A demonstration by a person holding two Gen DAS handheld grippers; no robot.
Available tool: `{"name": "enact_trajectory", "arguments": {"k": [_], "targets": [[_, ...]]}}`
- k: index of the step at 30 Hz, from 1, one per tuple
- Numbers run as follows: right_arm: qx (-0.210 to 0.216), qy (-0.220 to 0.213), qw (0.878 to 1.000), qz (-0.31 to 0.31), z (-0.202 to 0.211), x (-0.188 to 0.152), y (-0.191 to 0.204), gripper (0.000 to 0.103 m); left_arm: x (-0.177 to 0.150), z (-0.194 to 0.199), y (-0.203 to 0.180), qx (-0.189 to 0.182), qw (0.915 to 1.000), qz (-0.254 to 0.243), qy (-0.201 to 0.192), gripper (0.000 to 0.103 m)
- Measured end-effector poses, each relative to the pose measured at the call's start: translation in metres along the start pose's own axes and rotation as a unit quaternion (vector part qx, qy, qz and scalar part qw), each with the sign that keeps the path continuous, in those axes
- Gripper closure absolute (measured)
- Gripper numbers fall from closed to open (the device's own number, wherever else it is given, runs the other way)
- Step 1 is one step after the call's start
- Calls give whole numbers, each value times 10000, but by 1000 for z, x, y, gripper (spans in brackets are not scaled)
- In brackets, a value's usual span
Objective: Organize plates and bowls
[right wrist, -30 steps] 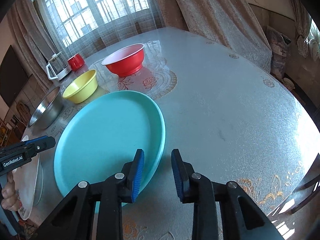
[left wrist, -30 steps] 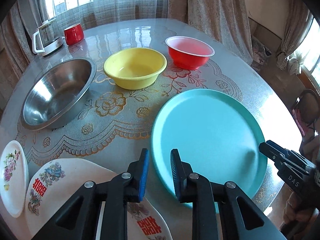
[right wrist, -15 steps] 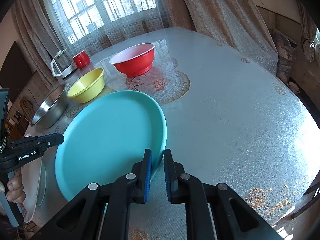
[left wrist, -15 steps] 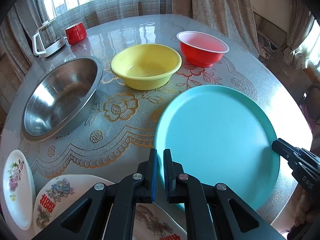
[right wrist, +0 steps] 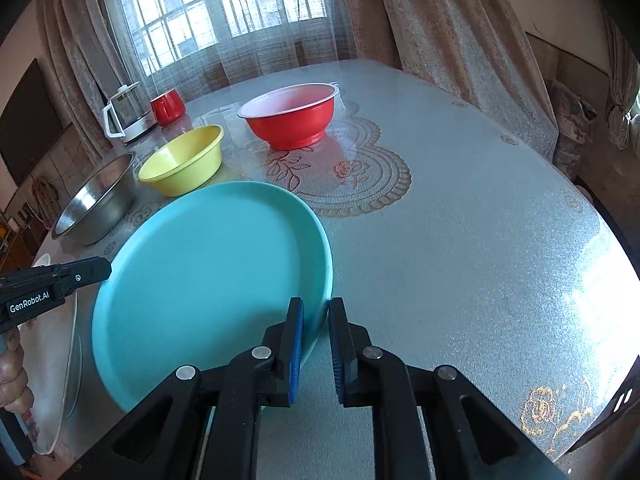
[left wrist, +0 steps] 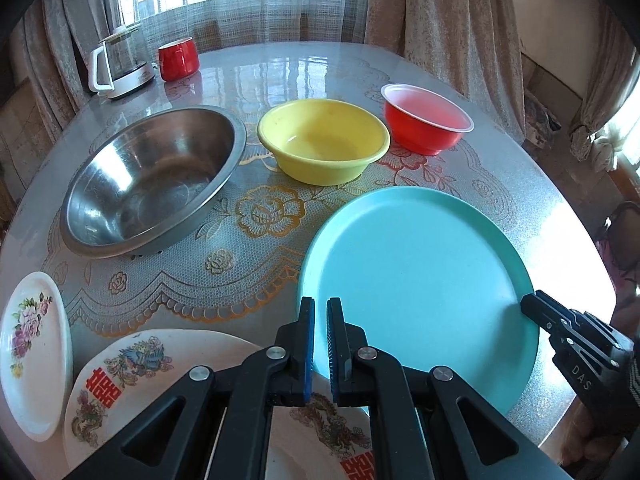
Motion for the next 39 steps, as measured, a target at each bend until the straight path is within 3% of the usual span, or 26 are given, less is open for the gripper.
{"name": "enact_trajectory", "arguments": {"k": [2, 6, 12, 20, 26, 31, 39], "targets": [[-7, 16, 10000, 34, 0, 0, 1, 89, -5, 11, 4, 5, 9998, 156, -110, 97], [109, 79, 9999, -25, 0, 1, 1, 75, -17, 34, 11, -18, 9988, 382, -312, 96], [-56, -1, 9999, -141, 6, 2, -4, 65, -41, 62, 27, -28, 9950, 857, -518, 90], [41, -216, 9997, -114, 30, 4, 1, 61, -88, 96, 66, 361, 9837, 1477, -958, 72], [715, 29, 9973, 144, 36, -3, 33, 57, -132, 121, 100, 766, 9691, 1957, -1292, 52], [1220, 366, 9905, 520, 33, -15, 73, 57, -166, 131, 125, 1085, 9605, 2211, -1295, 49], [2206, 1050, 9644, 1010, 30, -29, 170, 57, -211, 126, 171, 1046, 9431, 2978, -1048, 48]]}}
Point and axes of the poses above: each gripper's, at about its wrist camera, not at the fingertips, and z roughly against the way its jaws point, y to its left, x to its top, the point moved 3 cm from there along -z, roughly the way its jaws point, and after that the axes turned 12 degrees about -z, right-handed, at the moved point
